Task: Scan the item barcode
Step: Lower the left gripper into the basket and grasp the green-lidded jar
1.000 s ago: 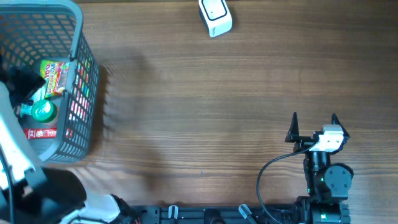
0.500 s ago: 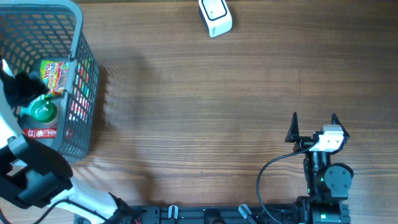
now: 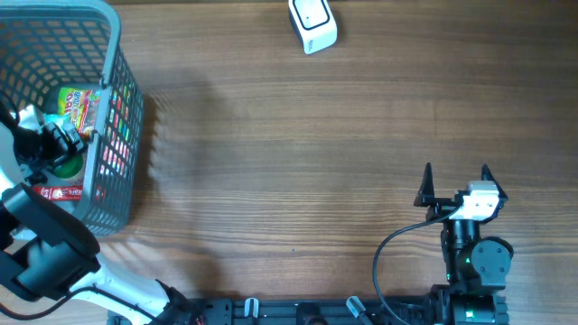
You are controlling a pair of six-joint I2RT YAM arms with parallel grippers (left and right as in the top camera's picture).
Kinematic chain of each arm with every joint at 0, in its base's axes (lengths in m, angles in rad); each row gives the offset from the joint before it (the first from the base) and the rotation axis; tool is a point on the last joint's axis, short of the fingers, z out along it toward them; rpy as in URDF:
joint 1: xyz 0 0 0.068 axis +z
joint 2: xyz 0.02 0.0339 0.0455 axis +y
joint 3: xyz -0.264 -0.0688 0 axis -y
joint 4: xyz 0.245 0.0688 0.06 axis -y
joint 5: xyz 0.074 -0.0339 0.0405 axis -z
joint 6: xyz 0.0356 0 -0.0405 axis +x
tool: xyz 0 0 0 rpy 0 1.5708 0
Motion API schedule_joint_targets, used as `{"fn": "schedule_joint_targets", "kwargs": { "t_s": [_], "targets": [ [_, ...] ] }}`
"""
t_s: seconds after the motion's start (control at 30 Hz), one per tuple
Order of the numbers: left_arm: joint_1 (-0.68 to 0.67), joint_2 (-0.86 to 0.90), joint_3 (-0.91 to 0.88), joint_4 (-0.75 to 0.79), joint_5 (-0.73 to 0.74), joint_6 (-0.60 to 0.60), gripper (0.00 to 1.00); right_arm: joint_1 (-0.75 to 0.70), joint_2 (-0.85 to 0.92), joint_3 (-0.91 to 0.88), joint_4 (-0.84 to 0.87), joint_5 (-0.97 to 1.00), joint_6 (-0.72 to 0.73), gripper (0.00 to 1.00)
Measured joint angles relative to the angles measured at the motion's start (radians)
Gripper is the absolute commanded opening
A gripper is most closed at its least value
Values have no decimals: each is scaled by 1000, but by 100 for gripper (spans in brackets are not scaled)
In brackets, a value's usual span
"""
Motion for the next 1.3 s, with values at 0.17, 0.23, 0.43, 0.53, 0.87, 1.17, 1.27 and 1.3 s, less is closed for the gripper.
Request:
{"fn": "schedule_joint_targets", "kwargs": {
  "t_s": [0.17, 0.23, 0.43, 0.53, 0.87, 1.17, 1.27, 1.3],
  "targets": [
    [0, 0, 0, 32, -2, 5, 100, 0, 0, 0, 0, 0, 0, 100],
    [0, 5, 0, 33, -2, 16, 100, 0, 0, 0, 0, 0, 0, 100],
    [-7, 61, 0, 42, -3, 27, 100, 0, 0, 0, 0, 0, 0, 100],
    [-14, 77, 0, 61, -3, 27, 100, 0, 0, 0, 0, 0, 0, 100],
    [-16, 79, 0, 73, 2, 50, 100, 0, 0, 0, 0, 0, 0, 100],
    [-16, 132, -41, 95, 1, 80, 100, 0, 0, 0, 0, 0, 0, 100],
    [-16, 132, -43, 103, 12, 86, 100, 0, 0, 0, 0, 0, 0, 100],
    [-16, 132, -43, 103, 19, 86, 100, 0, 0, 0, 0, 0, 0, 100]
  ]
}}
